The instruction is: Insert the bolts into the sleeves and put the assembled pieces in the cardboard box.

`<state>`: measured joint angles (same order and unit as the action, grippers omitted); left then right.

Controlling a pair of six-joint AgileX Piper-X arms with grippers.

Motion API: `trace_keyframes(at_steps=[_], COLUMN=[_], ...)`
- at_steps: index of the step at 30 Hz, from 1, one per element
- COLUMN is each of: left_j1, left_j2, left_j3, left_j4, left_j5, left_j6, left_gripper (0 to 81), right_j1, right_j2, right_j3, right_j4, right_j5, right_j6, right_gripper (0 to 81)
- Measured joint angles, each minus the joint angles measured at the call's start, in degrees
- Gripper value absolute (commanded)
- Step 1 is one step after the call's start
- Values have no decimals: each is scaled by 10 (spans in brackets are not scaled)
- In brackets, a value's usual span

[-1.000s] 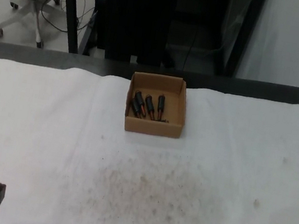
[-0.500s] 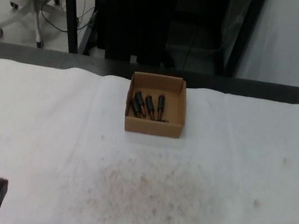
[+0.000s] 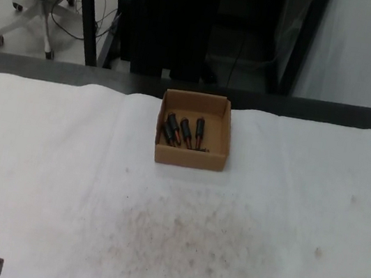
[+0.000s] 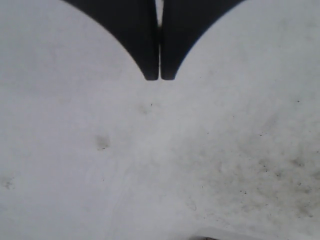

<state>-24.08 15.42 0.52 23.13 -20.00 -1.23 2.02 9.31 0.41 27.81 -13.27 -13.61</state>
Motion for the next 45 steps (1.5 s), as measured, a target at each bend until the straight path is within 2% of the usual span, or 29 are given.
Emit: trace_keyframes(at_steps=[12, 22, 40, 45], left_j1=[0, 0, 5, 5], left_j2=[-22, -151, -153, -154], left_j3=[0, 0, 0, 0], left_j4=[3, 4, 5, 40], left_j5=[0, 0, 0, 33], left_j6=[0, 0, 0, 0], left_gripper=[3, 3, 3, 3], right_j1=[0, 0, 0, 0], right_j2=[-1, -85, -93, -93], right_j3=[0, 0, 0, 1], right_j4=[0, 1, 19, 53], right_j5=[0, 0, 0, 0], right_j6=[0, 0, 0, 0], right_gripper=[8, 8, 8, 8])
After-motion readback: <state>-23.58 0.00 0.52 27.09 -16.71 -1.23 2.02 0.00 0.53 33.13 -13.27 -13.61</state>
